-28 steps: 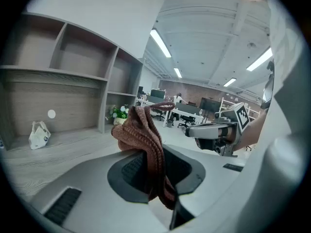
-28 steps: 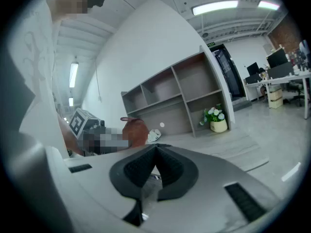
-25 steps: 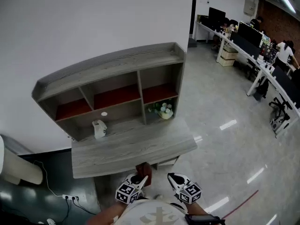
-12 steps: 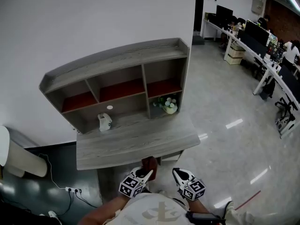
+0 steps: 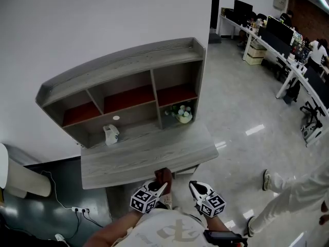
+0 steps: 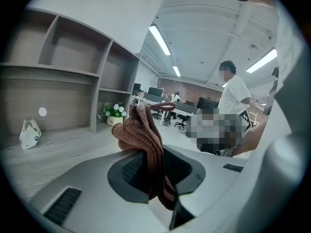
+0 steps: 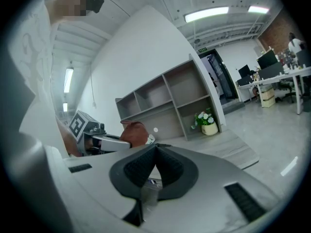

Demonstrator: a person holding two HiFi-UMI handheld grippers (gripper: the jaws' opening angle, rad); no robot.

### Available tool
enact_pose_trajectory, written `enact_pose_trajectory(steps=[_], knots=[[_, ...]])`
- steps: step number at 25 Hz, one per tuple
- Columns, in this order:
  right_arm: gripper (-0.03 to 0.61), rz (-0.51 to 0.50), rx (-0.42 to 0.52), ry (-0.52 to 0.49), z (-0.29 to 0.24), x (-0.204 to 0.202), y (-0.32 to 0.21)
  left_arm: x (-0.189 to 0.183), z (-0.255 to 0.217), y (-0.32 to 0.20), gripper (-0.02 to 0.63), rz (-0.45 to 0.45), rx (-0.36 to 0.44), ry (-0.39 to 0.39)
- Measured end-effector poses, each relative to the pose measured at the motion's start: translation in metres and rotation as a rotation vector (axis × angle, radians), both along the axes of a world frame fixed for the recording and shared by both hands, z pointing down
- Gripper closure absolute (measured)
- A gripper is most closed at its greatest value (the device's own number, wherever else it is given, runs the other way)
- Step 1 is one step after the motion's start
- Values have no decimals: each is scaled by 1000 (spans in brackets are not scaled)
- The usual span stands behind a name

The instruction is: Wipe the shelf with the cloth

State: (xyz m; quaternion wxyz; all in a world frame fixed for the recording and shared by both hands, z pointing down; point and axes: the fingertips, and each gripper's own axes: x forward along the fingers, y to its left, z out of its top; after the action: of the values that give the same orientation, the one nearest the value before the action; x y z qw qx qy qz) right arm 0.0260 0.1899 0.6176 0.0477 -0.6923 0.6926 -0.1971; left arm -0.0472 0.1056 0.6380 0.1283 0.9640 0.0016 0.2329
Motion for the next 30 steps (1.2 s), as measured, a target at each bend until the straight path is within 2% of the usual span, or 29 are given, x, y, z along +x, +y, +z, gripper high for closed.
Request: enact_pose_trajectory(steps=[6, 15, 21, 25, 30], knots=[[574, 38, -18, 6, 0, 33, -20, 39, -3, -19, 531, 54, -8, 19], [574, 79, -17, 33, -11, 76, -76, 86, -9, -80, 529, 57, -69, 52], [574, 103, -27, 46, -12, 92, -108, 99, -12, -118, 529, 73, -57, 70], [574, 92, -35, 53, -11, 95, -129, 98, -8, -143, 529, 43, -28, 61], [574, 73, -58, 51, -7, 101, -143, 100, -5, -157, 529, 12, -32, 59]])
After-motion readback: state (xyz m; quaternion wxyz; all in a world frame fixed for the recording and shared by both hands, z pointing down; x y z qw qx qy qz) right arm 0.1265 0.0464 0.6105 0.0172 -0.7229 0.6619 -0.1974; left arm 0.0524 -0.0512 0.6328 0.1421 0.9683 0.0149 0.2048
